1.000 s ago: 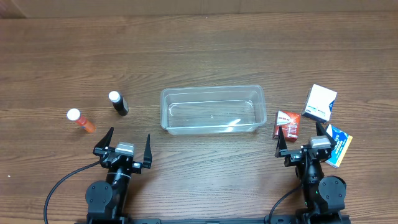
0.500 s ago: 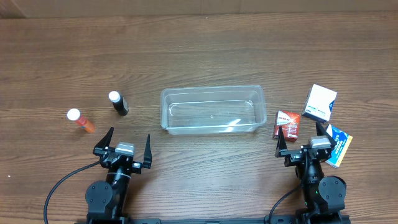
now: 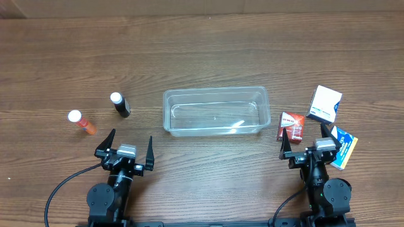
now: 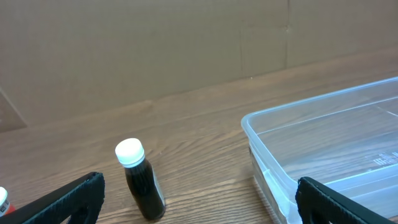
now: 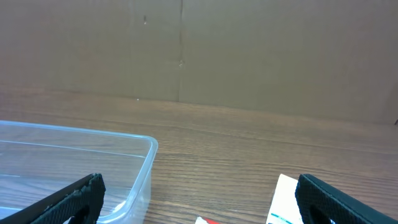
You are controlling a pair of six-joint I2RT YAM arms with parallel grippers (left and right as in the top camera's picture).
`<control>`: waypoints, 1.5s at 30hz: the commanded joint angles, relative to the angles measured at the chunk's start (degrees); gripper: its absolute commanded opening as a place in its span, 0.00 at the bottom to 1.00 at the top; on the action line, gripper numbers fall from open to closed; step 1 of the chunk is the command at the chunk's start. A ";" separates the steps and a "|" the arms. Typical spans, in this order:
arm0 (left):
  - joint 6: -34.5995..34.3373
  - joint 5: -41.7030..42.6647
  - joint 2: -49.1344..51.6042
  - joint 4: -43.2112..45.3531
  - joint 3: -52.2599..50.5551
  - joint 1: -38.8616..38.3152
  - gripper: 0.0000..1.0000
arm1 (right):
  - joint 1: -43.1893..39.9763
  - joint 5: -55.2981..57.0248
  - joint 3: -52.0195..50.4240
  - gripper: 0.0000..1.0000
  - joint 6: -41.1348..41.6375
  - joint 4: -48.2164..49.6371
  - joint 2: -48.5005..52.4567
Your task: Pack container
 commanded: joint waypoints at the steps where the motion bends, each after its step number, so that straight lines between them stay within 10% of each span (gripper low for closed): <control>1: 0.85 1.05 -0.70 0.02 -0.20 0.35 1.00 | -0.15 -0.35 -0.55 1.00 -0.37 0.55 -0.55; 18: 0.59 1.38 -0.70 0.90 -0.20 0.35 1.00 | -0.15 -0.33 -0.55 1.00 2.21 0.59 -0.55; 26: -11.37 1.46 -0.70 -1.88 2.47 0.35 1.00 | -0.15 0.55 1.53 1.00 5.51 0.66 -0.31; 45: -10.95 0.39 30.60 -34.88 44.92 0.35 1.00 | -0.15 0.94 40.68 1.00 13.90 -20.96 35.19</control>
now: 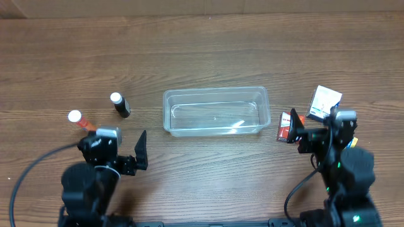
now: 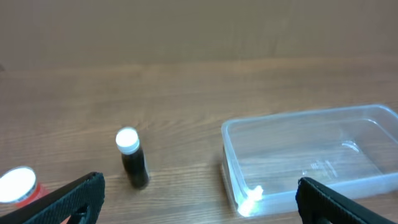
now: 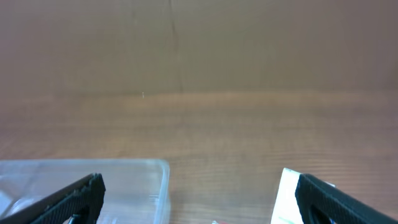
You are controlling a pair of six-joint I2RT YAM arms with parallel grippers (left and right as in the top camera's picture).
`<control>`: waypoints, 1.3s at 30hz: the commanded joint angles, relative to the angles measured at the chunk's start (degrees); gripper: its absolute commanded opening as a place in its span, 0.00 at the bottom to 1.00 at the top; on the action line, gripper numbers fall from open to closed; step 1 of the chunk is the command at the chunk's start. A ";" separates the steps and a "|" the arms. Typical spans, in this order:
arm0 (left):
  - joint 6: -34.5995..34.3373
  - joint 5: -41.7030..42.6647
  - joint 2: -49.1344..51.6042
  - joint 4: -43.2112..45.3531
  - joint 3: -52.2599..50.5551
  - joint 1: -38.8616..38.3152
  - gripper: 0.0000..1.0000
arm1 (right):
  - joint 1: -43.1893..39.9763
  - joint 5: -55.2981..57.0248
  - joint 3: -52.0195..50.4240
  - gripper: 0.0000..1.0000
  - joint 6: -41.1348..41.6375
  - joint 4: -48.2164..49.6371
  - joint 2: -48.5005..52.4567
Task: Pack container
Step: 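Reach the left gripper to the black bottle and grasp its cap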
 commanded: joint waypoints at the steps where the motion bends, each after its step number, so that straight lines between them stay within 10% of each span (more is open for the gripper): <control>1: -0.37 -0.22 10.62 -8.35 13.11 0.35 1.00 | -0.11 0.15 11.32 1.00 5.25 -6.47 7.93; 11: -0.37 3.74 27.32 -38.12 34.42 0.35 1.00 | -0.11 -4.35 29.35 1.00 6.12 -33.09 17.27; 39: -8.98 -6.71 78.18 -40.04 59.67 9.05 1.00 | -18.12 -3.78 29.35 1.00 14.29 -45.00 34.82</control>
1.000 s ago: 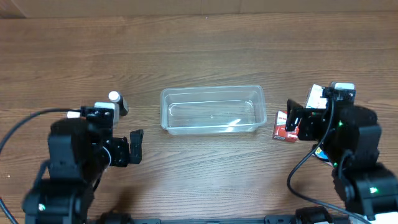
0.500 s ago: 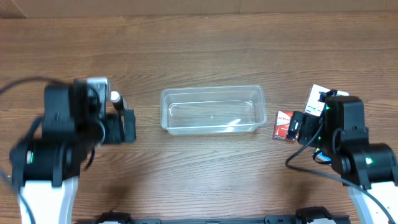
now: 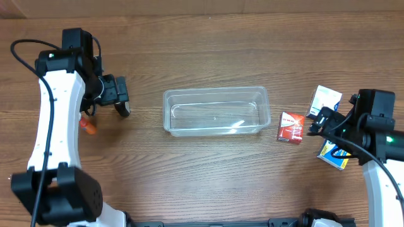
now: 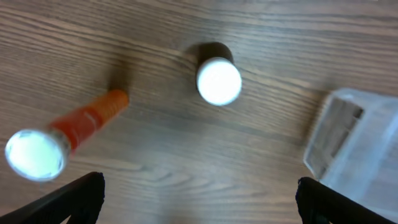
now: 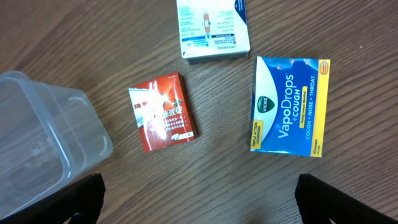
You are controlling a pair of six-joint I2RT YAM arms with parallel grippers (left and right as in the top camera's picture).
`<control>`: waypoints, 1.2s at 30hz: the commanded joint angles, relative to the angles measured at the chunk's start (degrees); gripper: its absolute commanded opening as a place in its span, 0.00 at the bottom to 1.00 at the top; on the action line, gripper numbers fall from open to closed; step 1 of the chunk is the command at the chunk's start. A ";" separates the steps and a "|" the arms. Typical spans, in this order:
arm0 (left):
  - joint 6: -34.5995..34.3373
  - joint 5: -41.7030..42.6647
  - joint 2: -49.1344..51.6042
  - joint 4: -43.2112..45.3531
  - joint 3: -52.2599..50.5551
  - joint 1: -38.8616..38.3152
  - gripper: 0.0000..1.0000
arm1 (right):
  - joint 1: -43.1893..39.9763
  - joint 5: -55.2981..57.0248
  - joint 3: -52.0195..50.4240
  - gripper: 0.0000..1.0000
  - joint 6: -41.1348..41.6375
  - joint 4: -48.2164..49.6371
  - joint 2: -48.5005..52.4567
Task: Pack container
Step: 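Reach the left gripper to the black bottle and grasp its cap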
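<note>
A clear plastic container (image 3: pixel 216 111) stands mid-table with nothing in it; its corner shows in both wrist views (image 4: pixel 357 140) (image 5: pixel 43 134). My left gripper (image 3: pixel 113 96) (image 4: pixel 199 190) hangs open above a dark bottle with a white cap (image 4: pixel 219 79) and an orange bottle (image 4: pixel 68 134) (image 3: pixel 89 126) lying on its side. My right gripper (image 3: pixel 320 121) (image 5: pixel 199 190) hangs open above a red box (image 5: pixel 163 112) (image 3: pixel 291 127), a white box (image 5: pixel 212 28) (image 3: pixel 325 101) and a blue VapoDrops box (image 5: pixel 289 106) (image 3: pixel 334 154). Neither gripper holds anything.
The wooden table (image 3: pixel 208 176) carries only these things. A brown cardboard wall (image 3: pixel 126 7) runs along its far edge. The left arm's black cable (image 3: pixel 25 47) loops at the far left.
Both arms have reached out over the table and now look straight down. The left gripper is over the two bottles, the right over the boxes. Both remain open; no object has moved.
At first both grippers sat low at the table's front edge, open and facing the far wall. Then they stood higher, the left nearer the bottles, the right nearer the boxes. Now each hangs open above its group of items.
</note>
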 commanded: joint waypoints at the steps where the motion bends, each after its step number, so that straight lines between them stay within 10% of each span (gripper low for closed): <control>1: -1.20 0.66 2.16 2.34 1.79 -0.15 1.00 | -0.20 -0.79 1.25 1.00 0.02 0.09 1.60; 10: -1.22 0.70 9.94 7.32 1.79 -0.17 0.94 | -0.20 -0.76 1.25 1.00 0.02 0.52 2.60; 22: -1.22 0.70 15.19 9.14 1.79 -1.73 0.43 | -0.20 -0.74 1.25 1.00 0.04 0.50 2.60; 36: -1.27 0.68 15.17 7.32 2.49 -2.47 0.11 | -0.20 -0.74 1.25 1.00 0.02 0.50 2.60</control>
